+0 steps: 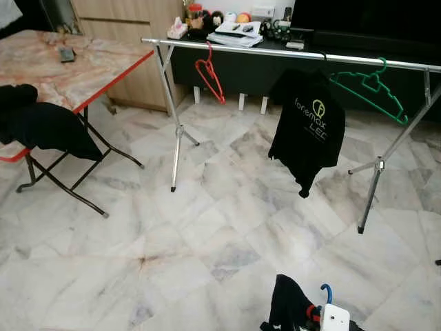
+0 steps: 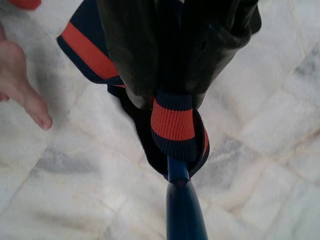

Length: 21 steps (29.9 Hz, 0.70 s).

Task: Hang hanger

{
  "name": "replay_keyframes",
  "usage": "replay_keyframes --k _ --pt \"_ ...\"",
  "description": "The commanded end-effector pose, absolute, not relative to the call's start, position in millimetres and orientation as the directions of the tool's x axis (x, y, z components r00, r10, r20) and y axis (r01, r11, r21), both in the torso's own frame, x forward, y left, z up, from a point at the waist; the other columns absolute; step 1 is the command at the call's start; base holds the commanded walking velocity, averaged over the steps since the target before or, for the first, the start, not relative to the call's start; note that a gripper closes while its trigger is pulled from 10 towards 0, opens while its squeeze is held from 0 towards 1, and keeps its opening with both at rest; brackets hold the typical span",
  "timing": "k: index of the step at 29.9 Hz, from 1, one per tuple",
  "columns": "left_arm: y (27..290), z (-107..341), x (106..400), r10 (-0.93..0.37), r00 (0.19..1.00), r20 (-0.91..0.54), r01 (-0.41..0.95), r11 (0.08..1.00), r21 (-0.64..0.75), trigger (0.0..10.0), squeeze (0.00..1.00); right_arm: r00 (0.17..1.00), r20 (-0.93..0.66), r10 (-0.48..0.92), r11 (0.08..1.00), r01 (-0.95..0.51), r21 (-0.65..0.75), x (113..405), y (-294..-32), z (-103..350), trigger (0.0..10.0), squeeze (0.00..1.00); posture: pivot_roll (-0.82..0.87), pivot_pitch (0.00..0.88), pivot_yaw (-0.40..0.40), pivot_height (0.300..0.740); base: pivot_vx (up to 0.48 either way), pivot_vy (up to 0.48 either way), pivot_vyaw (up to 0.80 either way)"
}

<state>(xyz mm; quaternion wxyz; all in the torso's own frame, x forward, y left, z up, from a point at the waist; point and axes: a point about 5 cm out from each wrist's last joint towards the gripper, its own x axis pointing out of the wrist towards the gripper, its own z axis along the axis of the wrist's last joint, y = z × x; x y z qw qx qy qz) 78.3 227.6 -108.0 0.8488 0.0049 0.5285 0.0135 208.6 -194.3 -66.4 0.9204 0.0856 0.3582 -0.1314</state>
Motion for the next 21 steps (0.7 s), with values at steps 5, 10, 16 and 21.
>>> replay_keyframes --k 5,10,16,21 --pt "231 -108 73 0.043 0.439 -0.898 -0.042 0.999 0.027 10.0 0.0 0.75 -0.627 -0.209 0.944 0.323 0.072 219 -200 -57 10.0 0.0 -0.05 0.114 0.023 0.74 0.0 0.0 0.0" --pt "231 -107 75 0.047 0.47 -0.882 -0.06 0.998 0.021 10.0 0.0 0.804 -0.543 -0.242 0.944 0.323 0.058 240 -213 -40 10.0 0.0 -0.05 0.11 0.021 0.74 0.0 0.0 0.0" --pt "230 -105 78 0.047 0.503 -0.863 -0.061 0.998 0.018 10.0 0.0 0.868 -0.44 -0.231 0.962 0.271 0.03 265 -219 -17 10.0 0.0 -0.05 0.103 0.021 0.74 0.0 0.0 0.0" --pt "230 -104 80 0.041 0.528 -0.848 -0.055 0.998 0.015 10.0 0.0 0.903 -0.384 -0.192 0.978 0.206 -0.005 280 -219 -3 10.0 0.0 -0.05 0.1 0.018 0.74 0.0 0.0 0.0"
